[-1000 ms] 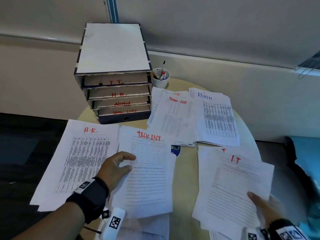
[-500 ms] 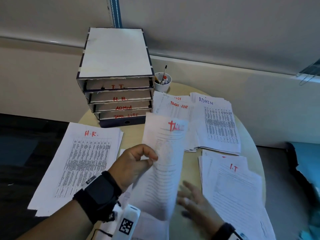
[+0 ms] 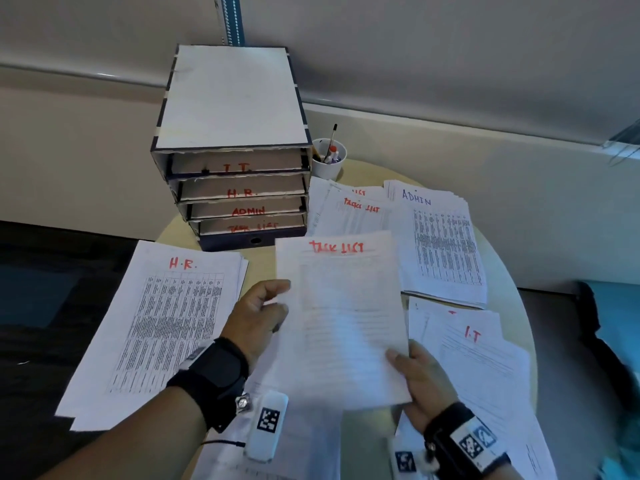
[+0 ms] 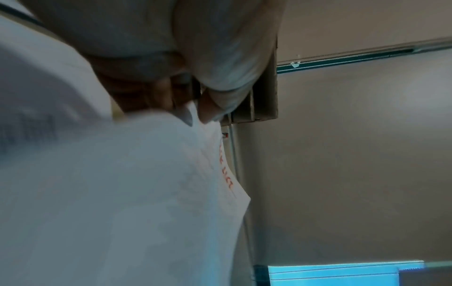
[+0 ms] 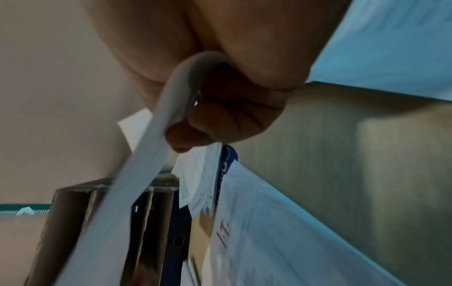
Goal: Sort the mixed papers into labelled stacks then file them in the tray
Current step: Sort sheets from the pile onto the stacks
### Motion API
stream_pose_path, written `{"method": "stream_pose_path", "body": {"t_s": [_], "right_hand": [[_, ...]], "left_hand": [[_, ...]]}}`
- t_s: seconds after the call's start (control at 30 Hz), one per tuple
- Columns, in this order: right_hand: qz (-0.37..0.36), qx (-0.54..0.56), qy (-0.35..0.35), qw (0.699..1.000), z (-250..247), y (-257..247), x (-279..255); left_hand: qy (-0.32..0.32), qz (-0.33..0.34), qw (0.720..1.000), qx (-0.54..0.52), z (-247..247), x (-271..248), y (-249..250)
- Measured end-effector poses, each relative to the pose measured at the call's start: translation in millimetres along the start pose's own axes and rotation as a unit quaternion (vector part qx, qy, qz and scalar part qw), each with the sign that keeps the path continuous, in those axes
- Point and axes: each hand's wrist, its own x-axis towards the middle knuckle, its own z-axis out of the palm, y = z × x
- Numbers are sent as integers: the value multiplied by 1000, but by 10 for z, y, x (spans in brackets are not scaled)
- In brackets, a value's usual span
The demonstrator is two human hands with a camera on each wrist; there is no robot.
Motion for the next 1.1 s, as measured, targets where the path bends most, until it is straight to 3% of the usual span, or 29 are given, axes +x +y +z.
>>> {"method": "stream_pose_path", "body": {"t_s": [0.07,0.1,0.2,0.27,0.33,0.47,0.57,0.67,0.77,0.83,0.9,1.0,1.1], "right_hand": [[-34,-17,73,997,-45,-117,178],[-47,-27,108,993,-60,-191,282],[-67,-115,205,970,-92,-416,680],[-73,-212,230,947,-72,-534,926],[-83,-298,233,922,12,-650,1095],[-96,-414,260,867,245,-847,1172],[-95,-426,311,844,283,-627,1029],[-1,-504,190,843,215,45,714],[45,-557,142,817,250,597,298],[33,-546,110,830,294,805,158],[21,-522,105,846,296,871,109],[17,-457,140,878,237,813,75],[-8,-366,151,918,123,725,14]], "left_hand": [[51,-16,989,135,-108,100,-182],[49,-38,966,252,-159,93,-275],[-21,-99,825,556,-245,-59,-587],[-58,-99,766,633,-221,-163,-758],[-56,-100,750,651,-204,-196,-878],[-7,-135,757,639,-174,-184,-898],[-3,-152,778,609,-140,-196,-891],[10,-165,826,539,-128,-199,-867],[46,-137,892,428,-80,-243,-920],[71,-119,936,322,-53,-268,-941],[82,-113,964,228,-87,-254,-960],[88,-124,982,114,-198,-310,-899],[50,-127,991,-1,-314,-447,-841]]}}
